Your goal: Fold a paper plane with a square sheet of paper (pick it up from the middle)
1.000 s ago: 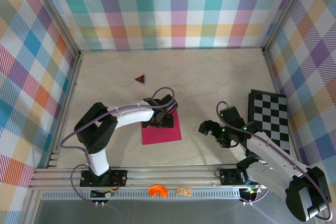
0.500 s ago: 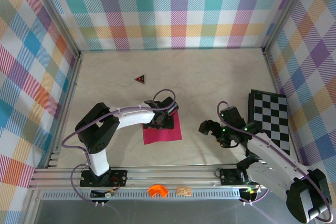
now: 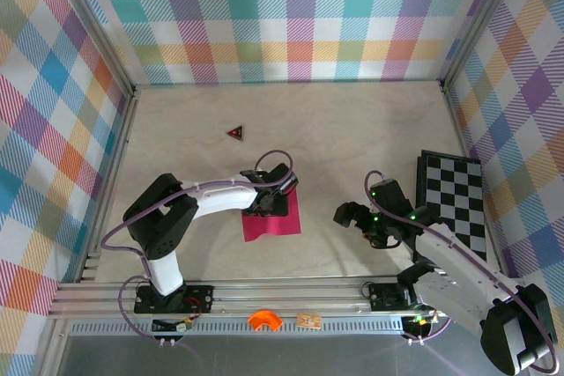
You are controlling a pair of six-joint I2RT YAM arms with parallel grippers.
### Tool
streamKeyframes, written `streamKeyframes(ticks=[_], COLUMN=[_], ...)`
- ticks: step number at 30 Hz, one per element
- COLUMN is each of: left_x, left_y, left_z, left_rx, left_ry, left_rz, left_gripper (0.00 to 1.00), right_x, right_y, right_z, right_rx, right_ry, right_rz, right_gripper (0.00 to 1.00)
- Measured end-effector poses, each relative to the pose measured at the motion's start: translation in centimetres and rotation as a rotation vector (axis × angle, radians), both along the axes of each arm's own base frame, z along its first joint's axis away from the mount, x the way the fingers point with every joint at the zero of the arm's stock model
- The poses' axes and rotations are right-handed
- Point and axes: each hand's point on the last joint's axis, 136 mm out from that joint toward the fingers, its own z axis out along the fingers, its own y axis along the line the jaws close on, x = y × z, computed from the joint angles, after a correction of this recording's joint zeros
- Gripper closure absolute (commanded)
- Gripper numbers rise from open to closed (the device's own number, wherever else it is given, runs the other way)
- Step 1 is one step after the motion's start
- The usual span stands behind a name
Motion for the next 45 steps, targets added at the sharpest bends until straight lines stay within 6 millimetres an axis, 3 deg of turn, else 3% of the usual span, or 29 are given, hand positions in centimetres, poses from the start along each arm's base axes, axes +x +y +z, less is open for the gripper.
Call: streamKeyframes(ticks=[4,14,23,30,45], left_x=[0.0,-0.1,-0.6,-1.1,-0.1], left_y=[0.1,0.0,-1.0,-1.8,-6.7], left_z=[0.1,0.3,0.7,1.4,8.9], left_rx=[-0.003,-0.052,-0.16,-0.255,-0.708], left_ry=[-0.011,-0.042,-0.06,-0.074,-0.141], left_rz=[0.003,0.0,-0.012,-0.029,-0.063], left_gripper=[0.27,0.45,0.54,0.54,0.55], right_x=[0.0,0.0,-0.1,-0.1,0.2], right_y=[0.0,0.0,-0.2,-0.4,-0.6], right_z=[0.0,0.3,0.4,0.4,1.4], right_rx=[0.001,0.009,0.011,0.001,0.019], right_ry=[0.001,-0.009,-0.015,-0.018,-0.066], right_rz=[-0.003,-0.01,-0.022,-0.029,-0.046], right_gripper=[0.01,0.01,0.01,0.01,0.01])
